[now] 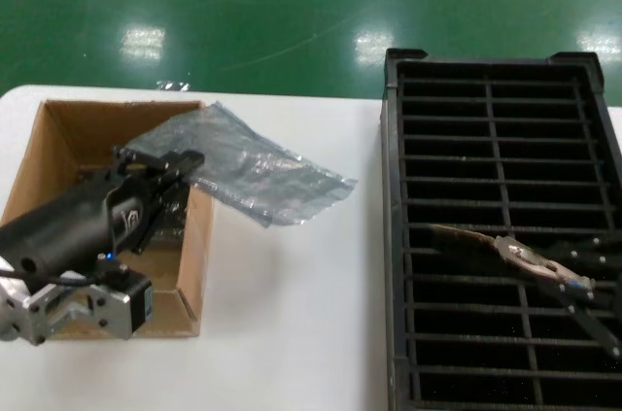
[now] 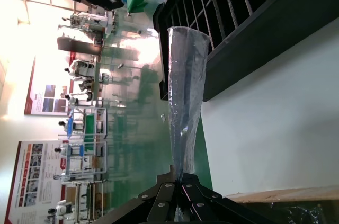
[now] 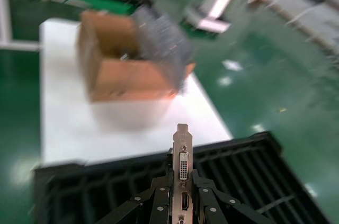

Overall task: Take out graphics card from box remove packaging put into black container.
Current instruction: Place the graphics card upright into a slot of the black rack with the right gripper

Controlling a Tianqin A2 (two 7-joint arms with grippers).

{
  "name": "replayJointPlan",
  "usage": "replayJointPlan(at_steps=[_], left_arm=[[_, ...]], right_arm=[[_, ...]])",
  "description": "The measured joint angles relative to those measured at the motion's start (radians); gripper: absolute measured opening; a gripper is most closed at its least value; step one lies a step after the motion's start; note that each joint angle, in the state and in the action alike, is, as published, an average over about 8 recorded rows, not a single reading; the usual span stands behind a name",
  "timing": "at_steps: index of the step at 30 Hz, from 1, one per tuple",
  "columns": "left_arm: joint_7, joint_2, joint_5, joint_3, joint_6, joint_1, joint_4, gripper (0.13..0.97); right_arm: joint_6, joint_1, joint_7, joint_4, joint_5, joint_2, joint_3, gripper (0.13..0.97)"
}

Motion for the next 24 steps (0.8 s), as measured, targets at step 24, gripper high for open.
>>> replayJointPlan(at_steps=[24], left_arm=[[0.000,0.000,0.000,0.000,0.000,0.000,0.000,0.139]], right_arm=[[-0.518,0.512,0.003,-0.106,-0.145,-0.105,-0.312,0.188]])
